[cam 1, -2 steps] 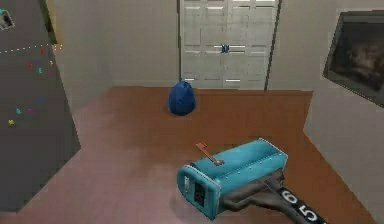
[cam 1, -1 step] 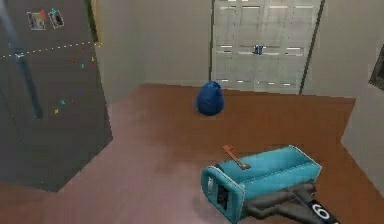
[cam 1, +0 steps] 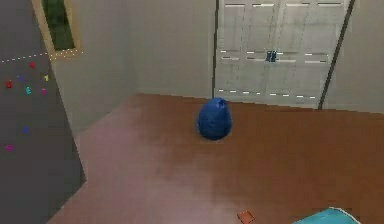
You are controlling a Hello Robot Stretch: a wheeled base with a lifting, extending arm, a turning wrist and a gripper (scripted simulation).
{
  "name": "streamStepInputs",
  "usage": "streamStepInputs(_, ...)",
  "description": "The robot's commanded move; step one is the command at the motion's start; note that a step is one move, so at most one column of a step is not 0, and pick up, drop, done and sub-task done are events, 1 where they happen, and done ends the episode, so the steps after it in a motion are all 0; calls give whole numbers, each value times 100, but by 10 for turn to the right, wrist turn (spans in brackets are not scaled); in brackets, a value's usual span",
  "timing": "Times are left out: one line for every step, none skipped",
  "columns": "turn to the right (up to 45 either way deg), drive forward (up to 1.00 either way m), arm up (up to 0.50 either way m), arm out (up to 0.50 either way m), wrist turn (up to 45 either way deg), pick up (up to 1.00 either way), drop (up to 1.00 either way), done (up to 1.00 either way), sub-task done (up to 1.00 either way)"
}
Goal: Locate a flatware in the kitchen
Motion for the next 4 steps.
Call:
streamStepInputs(450, 0, 0, 0, 0, 0, 0, 0, 0)
streamStepInputs(150, 0, 0, 0, 0, 0, 0, 0, 0)
streamStepInputs(0, 15, 0, 0, 0, 0, 0, 0, 0)
streamStepInputs(-180, 0, 0, 0, 0, 0, 0, 0, 0)
